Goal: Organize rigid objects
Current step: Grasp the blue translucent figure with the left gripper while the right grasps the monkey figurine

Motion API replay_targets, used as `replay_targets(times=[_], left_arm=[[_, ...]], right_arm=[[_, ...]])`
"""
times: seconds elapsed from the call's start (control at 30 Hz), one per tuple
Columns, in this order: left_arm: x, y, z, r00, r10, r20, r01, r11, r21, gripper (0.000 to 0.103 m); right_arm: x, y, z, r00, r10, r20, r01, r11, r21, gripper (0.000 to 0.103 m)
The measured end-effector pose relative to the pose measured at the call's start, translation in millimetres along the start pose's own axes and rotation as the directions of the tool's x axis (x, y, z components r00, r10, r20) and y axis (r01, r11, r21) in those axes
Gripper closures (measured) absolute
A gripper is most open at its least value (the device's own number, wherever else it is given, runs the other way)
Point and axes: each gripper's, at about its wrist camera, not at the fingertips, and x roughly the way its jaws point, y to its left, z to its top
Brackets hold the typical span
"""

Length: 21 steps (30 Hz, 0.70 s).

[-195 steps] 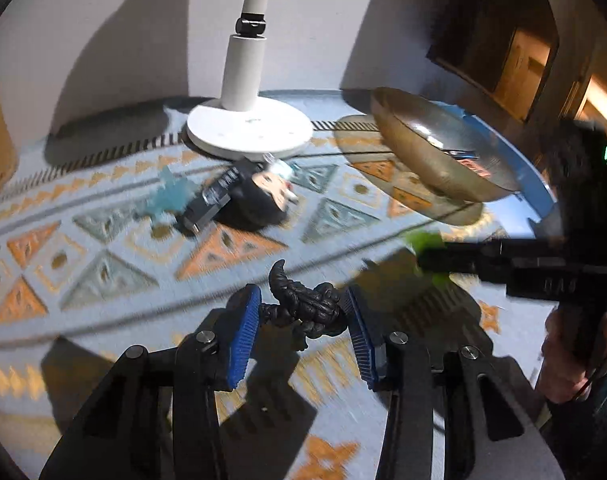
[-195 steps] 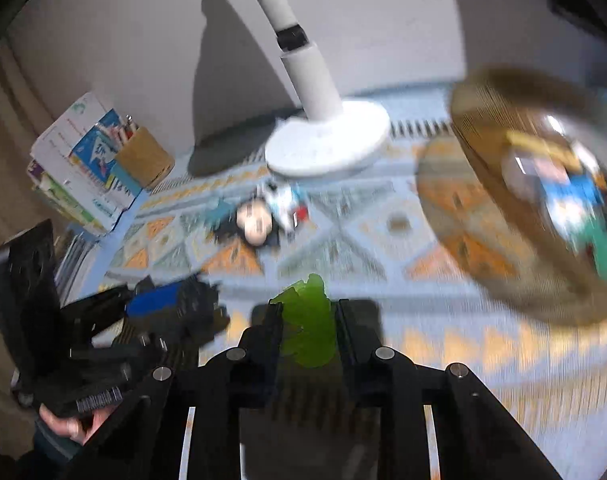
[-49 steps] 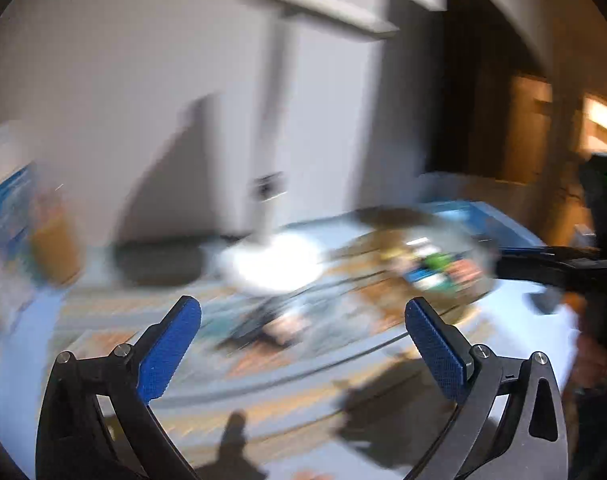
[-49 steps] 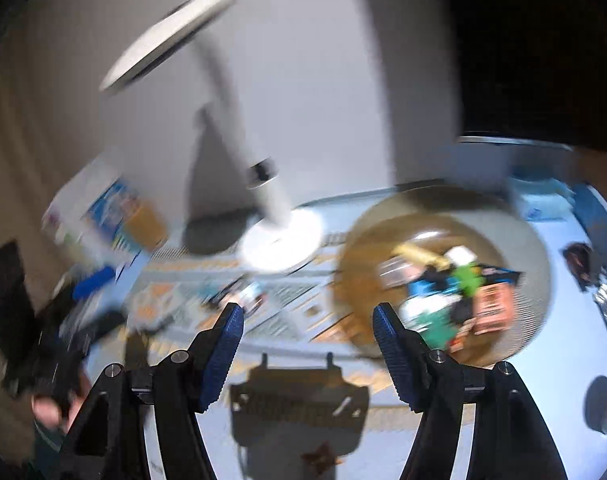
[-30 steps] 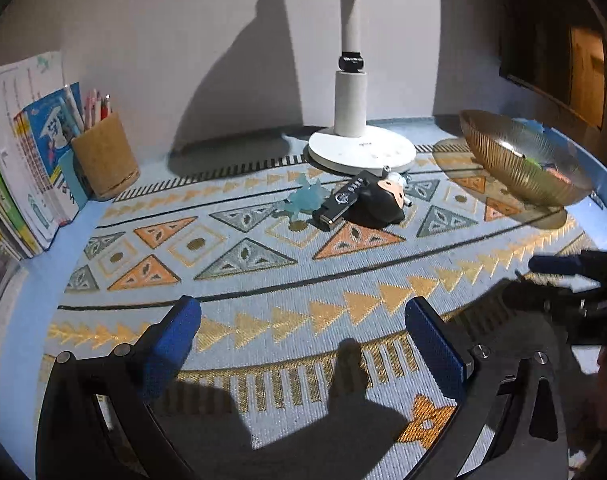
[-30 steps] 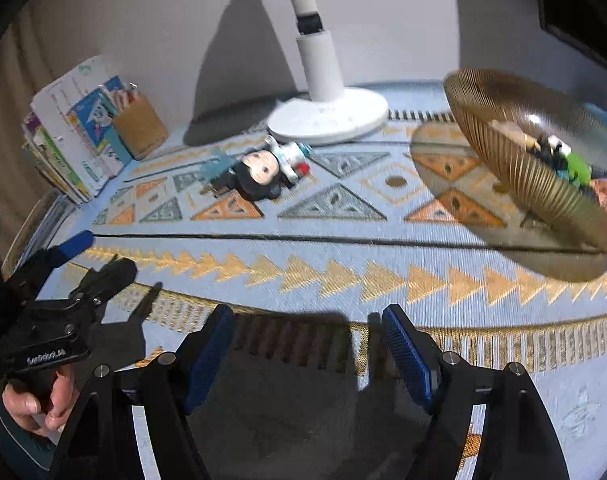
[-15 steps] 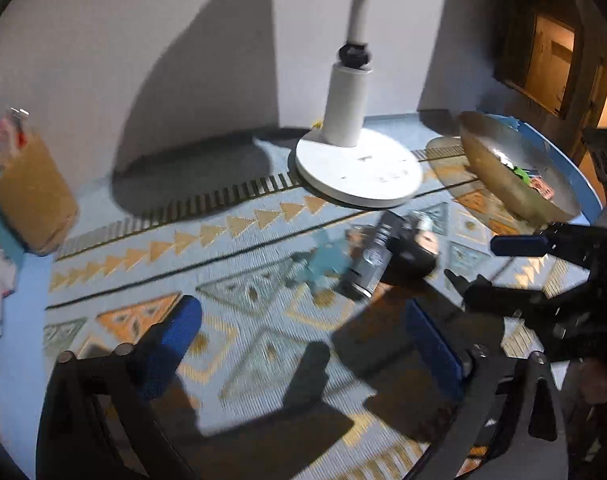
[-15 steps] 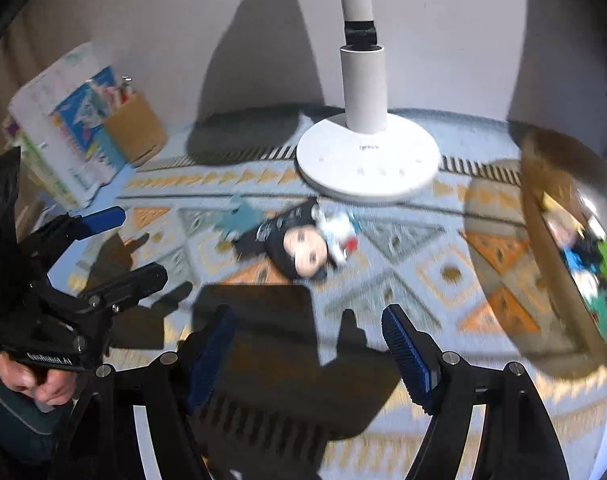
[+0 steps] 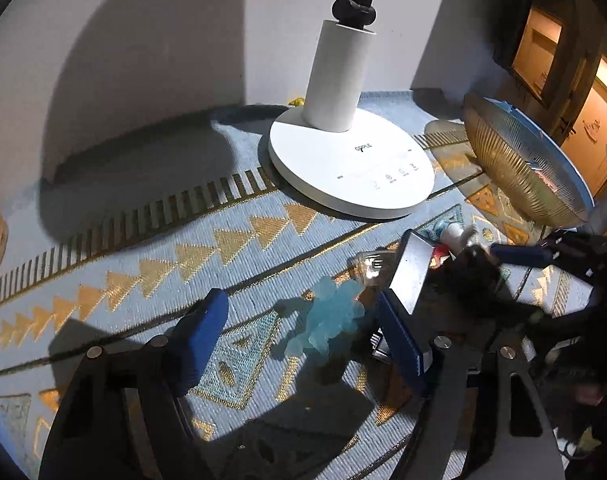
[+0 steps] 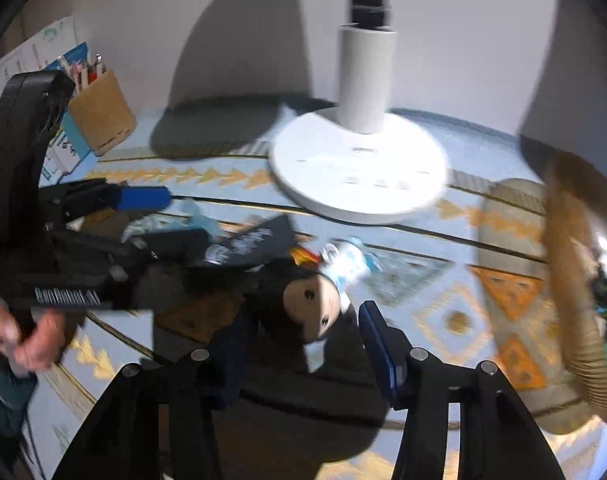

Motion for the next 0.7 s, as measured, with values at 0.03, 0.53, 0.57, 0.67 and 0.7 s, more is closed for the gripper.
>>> replay_targets(times=[0.03, 0.53, 0.57, 0.67, 0.7], left_arm=[[0.1, 1.2, 0.2, 1.000, 0.001, 0.002, -0.001, 1.000, -0.002, 0.028], [14.8, -10.7, 5.0, 0.999, 0.043, -0.031, -0.042, 0.998, 0.054, 0.029], [16.4, -16.7, 4.5, 0.998, 0.057, -0.034, -0.054, 0.995, 0.080, 0.029], [14.3, -26.3, 3.1, 0.997, 0.064, -0.034, -0.060, 0.992, 0.115, 0.049], [13.6, -25.7, 3.8, 0.998, 0.057, -0.033, -0.053, 0.993, 0.109, 0.058]], right_arm=[[-4.1, -7.0, -2.8, 1.000, -0.016, 0.000, 0.016, 1.000, -0.004, 0.052], [7.0, -33.2, 7.7, 0.996, 0.085, -0.038, -0.082, 0.993, 0.085, 0.029], [13.4, -32.9, 9.1, 0.996, 0.076, -0.052, -0.071, 0.993, 0.091, 0.032], [16.2, -33.8, 9.6, 0.998, 0.055, -0.042, -0.051, 0.994, 0.093, 0.044], [15.3, -34.9, 9.9, 0.998, 0.055, -0.039, -0.051, 0.994, 0.096, 0.048]])
